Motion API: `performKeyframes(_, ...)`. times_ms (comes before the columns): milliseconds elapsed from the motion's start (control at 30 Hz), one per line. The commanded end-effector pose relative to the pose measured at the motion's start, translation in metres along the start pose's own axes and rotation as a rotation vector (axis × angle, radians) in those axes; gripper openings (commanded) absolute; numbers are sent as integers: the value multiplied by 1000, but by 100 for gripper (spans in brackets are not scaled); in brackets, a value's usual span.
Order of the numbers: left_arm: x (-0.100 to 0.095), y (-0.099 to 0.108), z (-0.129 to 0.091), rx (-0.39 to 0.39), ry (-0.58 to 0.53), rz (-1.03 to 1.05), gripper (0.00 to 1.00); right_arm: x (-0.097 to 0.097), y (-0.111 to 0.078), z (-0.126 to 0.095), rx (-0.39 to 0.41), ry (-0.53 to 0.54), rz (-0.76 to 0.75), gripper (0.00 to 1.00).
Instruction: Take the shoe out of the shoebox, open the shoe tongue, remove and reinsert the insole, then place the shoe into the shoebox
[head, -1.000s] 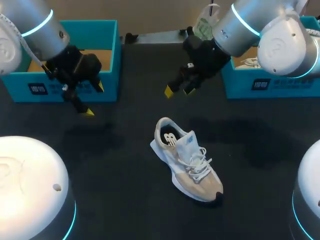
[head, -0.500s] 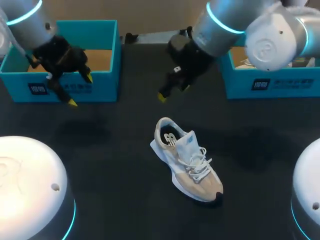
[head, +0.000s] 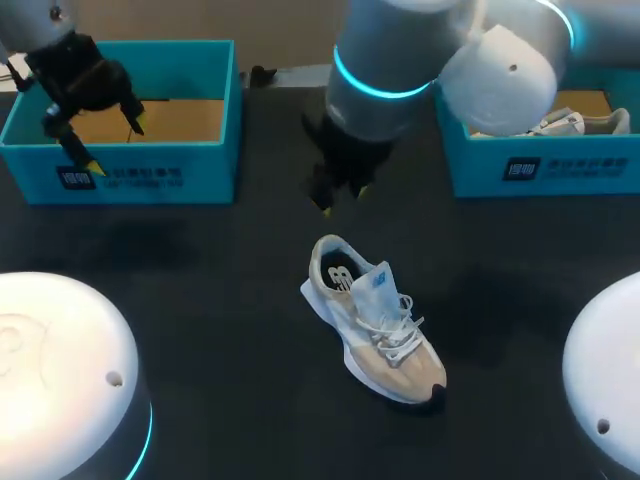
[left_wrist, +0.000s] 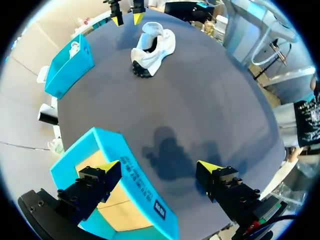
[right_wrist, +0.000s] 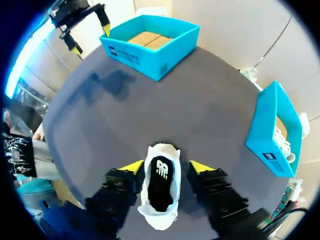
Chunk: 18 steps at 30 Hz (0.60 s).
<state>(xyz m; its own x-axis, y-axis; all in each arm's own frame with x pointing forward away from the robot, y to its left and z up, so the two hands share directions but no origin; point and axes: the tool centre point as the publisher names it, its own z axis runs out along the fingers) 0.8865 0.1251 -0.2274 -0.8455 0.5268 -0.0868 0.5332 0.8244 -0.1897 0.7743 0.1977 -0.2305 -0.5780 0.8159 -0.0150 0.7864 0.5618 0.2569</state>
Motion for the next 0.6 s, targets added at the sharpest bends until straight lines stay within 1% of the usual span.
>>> performKeyframes(33, -6, 10, -7, 5, 23, 19, 100, 8, 1, 2, 1, -75, 18, 34)
performKeyframes(100, -7, 14, -10, 1, 21, 39, 100, 13, 1, 2, 3, -86, 19, 32)
performKeyframes(133, -7, 15, -11, 3, 21, 39, 100, 14, 1, 1, 3, -88, 19, 33)
performKeyframes(233, -8, 18, -14, 5, 24, 65, 100, 20, -1, 0, 2, -95, 24, 41)
performKeyframes(467, -9, 25, -22, -1, 21, 129, 100, 35, -7, -3, 19, -94, 49, 45)
performKeyframes(600, -9, 25, -22, -1, 21, 129, 100, 45, -9, -2, 27, -96, 55, 47)
